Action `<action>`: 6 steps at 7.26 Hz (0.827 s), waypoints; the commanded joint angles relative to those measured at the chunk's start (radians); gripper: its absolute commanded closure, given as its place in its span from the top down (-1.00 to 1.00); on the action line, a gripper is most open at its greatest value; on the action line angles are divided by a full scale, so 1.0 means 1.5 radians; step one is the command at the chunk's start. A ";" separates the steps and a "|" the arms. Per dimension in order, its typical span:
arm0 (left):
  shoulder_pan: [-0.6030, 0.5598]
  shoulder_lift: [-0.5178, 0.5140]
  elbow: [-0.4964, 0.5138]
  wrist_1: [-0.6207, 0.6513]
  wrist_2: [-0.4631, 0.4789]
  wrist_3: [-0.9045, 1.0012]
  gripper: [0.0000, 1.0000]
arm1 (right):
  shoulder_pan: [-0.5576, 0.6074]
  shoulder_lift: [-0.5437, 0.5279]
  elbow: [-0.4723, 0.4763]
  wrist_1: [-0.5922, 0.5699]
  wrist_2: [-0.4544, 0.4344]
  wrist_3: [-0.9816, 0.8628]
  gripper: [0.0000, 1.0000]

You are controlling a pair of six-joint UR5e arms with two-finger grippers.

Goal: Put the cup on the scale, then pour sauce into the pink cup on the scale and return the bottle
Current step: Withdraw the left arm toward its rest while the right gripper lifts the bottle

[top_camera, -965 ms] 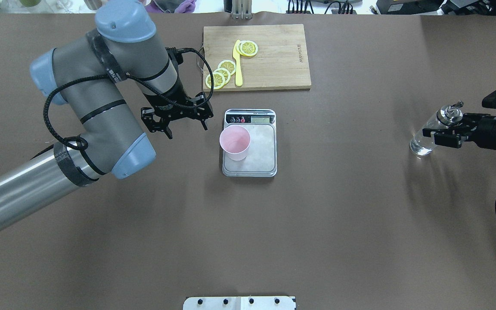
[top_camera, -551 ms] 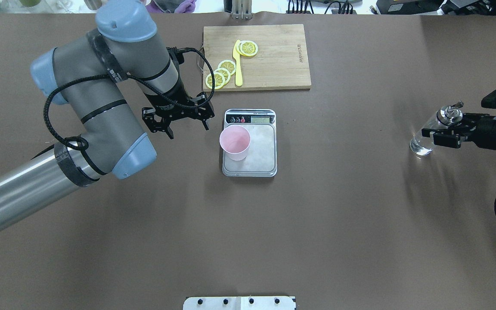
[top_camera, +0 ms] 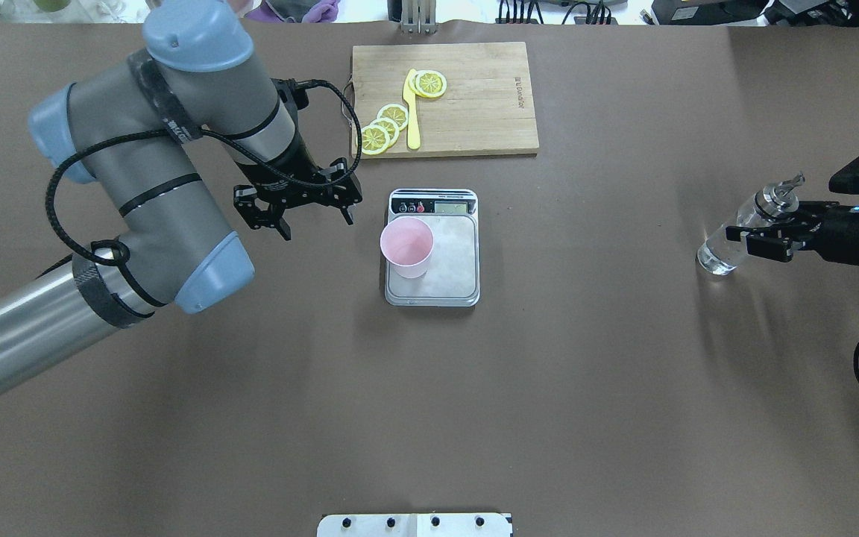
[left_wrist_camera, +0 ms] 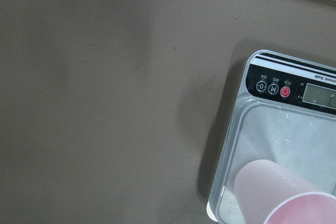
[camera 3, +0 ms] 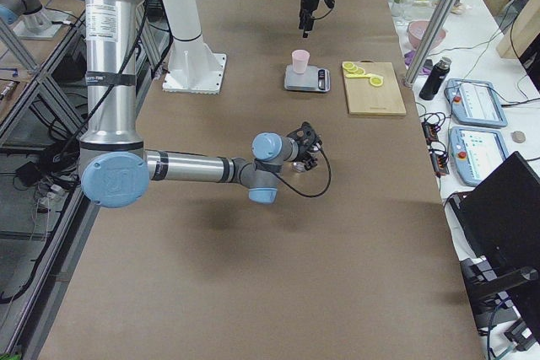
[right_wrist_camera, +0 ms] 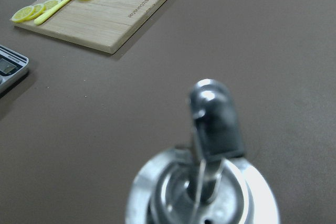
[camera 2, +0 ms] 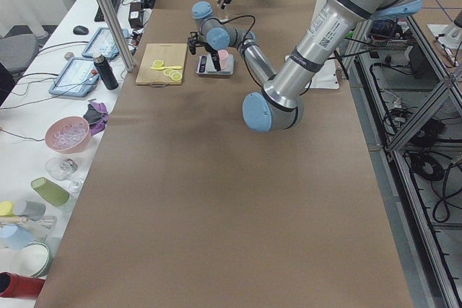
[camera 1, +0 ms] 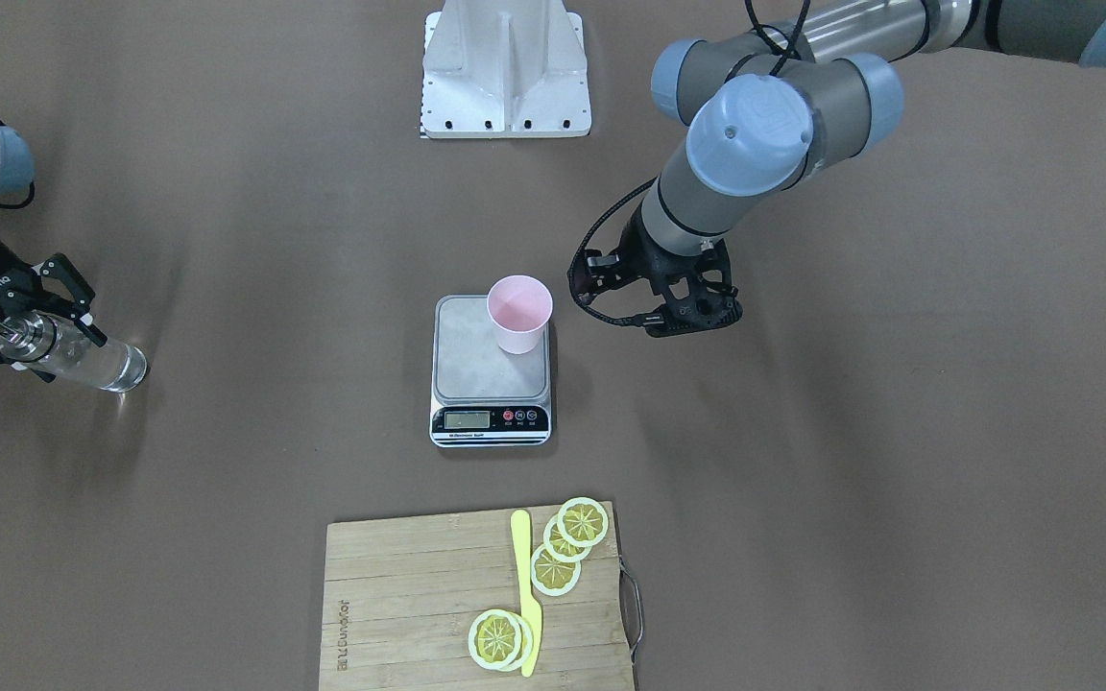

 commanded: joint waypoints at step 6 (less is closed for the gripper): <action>-0.097 0.119 -0.074 0.001 -0.001 0.152 0.95 | 0.001 0.003 0.110 -0.179 -0.033 -0.092 -0.30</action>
